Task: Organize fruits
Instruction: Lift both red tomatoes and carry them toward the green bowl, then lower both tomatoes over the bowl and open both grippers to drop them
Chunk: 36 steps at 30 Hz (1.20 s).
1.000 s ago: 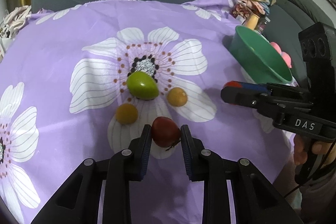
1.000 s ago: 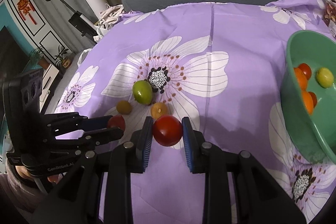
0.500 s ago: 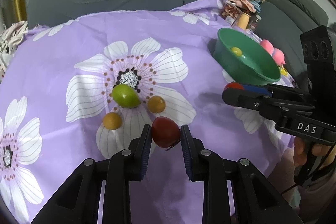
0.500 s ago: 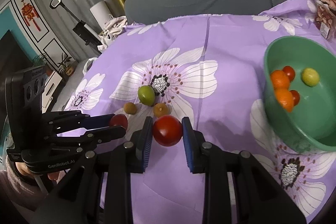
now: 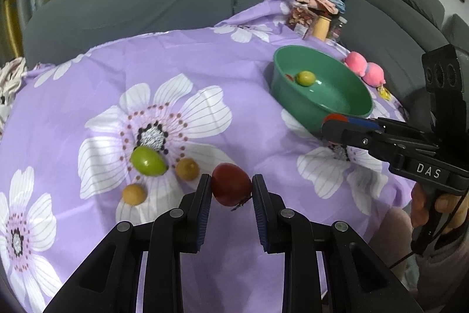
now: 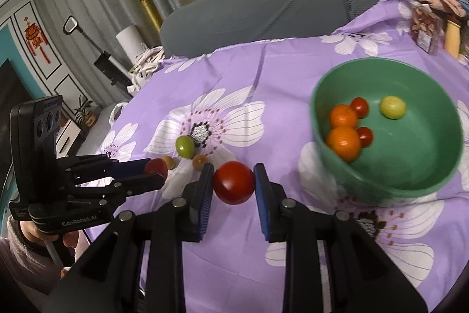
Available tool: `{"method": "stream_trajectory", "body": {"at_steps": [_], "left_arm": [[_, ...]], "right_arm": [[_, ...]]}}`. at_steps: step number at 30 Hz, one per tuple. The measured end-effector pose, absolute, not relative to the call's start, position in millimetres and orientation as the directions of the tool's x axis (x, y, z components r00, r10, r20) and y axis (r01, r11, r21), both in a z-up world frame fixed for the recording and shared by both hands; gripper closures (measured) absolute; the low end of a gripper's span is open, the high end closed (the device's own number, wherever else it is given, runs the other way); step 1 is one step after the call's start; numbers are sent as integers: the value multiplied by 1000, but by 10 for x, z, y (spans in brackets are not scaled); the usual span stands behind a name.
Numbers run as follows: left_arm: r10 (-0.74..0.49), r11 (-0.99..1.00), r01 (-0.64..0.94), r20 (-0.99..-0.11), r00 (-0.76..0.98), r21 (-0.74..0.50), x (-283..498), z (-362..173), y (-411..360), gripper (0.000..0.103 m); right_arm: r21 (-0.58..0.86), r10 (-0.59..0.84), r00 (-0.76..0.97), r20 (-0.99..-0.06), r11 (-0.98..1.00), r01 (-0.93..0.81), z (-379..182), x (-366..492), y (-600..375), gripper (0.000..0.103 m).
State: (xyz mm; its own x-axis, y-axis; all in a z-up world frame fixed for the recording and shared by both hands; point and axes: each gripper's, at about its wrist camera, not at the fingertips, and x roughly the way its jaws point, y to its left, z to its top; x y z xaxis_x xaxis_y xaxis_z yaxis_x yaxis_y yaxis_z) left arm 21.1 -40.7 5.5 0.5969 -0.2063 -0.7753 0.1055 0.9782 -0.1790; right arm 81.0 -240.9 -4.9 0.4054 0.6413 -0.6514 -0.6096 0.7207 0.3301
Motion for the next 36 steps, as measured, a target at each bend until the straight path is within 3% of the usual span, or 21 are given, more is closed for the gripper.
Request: {"method": "stream_trajectory", "body": {"at_steps": [30, 36], "left_arm": [[-327, 930, 342, -736, 593, -137, 793, 377, -1287, 76], [-362, 918, 355, -739, 569, -176, 983, 336, -1392, 76]], "right_arm": [[375, 572, 553, -606, 818, -436, -78, 1071, -3299, 75], [379, 567, 558, -606, 822, -424, -114, 1126, -3362, 75]]}}
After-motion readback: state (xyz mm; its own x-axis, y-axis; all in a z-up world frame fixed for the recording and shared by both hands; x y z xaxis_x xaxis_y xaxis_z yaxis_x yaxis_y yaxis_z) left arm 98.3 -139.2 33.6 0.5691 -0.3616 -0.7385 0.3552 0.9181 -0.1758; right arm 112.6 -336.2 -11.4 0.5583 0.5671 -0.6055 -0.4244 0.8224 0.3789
